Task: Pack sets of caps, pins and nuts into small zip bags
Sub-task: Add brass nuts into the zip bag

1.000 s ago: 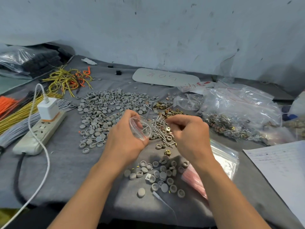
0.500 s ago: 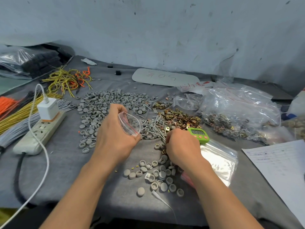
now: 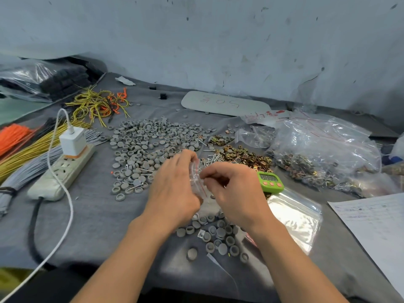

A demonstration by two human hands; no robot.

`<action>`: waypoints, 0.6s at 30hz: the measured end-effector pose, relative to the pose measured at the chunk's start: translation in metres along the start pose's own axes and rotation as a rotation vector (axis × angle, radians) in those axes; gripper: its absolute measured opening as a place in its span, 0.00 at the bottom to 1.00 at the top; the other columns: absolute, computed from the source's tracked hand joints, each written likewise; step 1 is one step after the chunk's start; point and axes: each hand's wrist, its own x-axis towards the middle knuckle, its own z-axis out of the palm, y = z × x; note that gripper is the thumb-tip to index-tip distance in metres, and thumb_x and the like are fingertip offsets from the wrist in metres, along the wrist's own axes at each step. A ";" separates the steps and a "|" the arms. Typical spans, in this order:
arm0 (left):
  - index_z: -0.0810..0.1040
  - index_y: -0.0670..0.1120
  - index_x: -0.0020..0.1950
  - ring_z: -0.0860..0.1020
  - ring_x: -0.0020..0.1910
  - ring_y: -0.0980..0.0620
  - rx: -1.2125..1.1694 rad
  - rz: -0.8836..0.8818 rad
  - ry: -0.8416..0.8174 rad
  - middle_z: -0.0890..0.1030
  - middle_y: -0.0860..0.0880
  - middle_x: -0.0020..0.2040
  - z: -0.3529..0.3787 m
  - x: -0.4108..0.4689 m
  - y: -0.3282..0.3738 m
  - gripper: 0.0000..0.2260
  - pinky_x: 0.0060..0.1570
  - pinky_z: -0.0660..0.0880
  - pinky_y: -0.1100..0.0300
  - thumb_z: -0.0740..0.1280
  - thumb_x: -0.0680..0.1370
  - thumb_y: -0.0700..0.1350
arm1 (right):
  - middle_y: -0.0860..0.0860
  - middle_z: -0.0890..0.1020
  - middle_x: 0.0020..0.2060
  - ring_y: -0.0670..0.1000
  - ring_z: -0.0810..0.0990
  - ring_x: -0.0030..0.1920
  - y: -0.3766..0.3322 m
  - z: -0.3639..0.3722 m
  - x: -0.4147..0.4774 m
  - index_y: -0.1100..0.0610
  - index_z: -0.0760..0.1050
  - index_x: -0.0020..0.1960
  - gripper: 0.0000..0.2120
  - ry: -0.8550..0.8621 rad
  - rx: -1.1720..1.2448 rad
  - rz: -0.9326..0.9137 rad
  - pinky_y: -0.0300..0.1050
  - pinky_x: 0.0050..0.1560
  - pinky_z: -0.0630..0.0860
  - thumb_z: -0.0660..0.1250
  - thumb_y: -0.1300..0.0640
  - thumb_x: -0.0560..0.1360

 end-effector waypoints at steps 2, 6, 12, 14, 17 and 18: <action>0.59 0.61 0.54 0.67 0.46 0.54 -0.013 0.017 -0.003 0.68 0.60 0.45 0.002 -0.001 0.003 0.29 0.43 0.62 0.59 0.75 0.68 0.42 | 0.43 0.86 0.38 0.45 0.83 0.40 -0.002 0.004 -0.001 0.50 0.87 0.46 0.11 -0.034 -0.001 -0.054 0.45 0.43 0.80 0.71 0.65 0.75; 0.59 0.61 0.52 0.69 0.44 0.53 -0.053 -0.002 -0.008 0.69 0.61 0.43 0.002 0.000 0.005 0.26 0.39 0.62 0.60 0.73 0.69 0.42 | 0.41 0.87 0.41 0.43 0.85 0.42 -0.003 0.006 0.002 0.52 0.88 0.49 0.12 -0.090 0.049 -0.079 0.41 0.45 0.81 0.70 0.66 0.75; 0.65 0.61 0.52 0.77 0.43 0.54 -0.342 -0.170 0.008 0.76 0.56 0.47 -0.009 0.002 0.005 0.26 0.37 0.68 0.57 0.78 0.67 0.45 | 0.40 0.87 0.38 0.38 0.85 0.38 0.016 -0.020 0.015 0.47 0.88 0.47 0.14 0.225 0.098 0.236 0.35 0.40 0.81 0.71 0.65 0.77; 0.68 0.62 0.53 0.81 0.44 0.54 -0.518 -0.267 0.018 0.79 0.55 0.49 -0.016 0.003 0.005 0.25 0.41 0.76 0.54 0.78 0.68 0.41 | 0.40 0.88 0.40 0.40 0.85 0.39 0.026 -0.029 0.018 0.46 0.88 0.47 0.12 0.196 -0.106 0.333 0.40 0.45 0.84 0.71 0.63 0.78; 0.74 0.52 0.57 0.81 0.44 0.55 -0.803 -0.381 0.068 0.82 0.52 0.48 -0.024 0.007 0.003 0.22 0.49 0.79 0.53 0.75 0.70 0.32 | 0.45 0.88 0.46 0.48 0.85 0.45 0.035 -0.031 0.018 0.46 0.87 0.46 0.13 0.006 -0.388 0.426 0.48 0.53 0.84 0.71 0.64 0.77; 0.75 0.49 0.57 0.81 0.43 0.55 -0.891 -0.402 0.077 0.82 0.52 0.46 -0.026 0.009 0.002 0.21 0.49 0.79 0.55 0.74 0.70 0.29 | 0.47 0.88 0.48 0.51 0.85 0.47 0.035 -0.028 0.017 0.46 0.87 0.47 0.14 -0.066 -0.465 0.430 0.49 0.52 0.84 0.70 0.65 0.76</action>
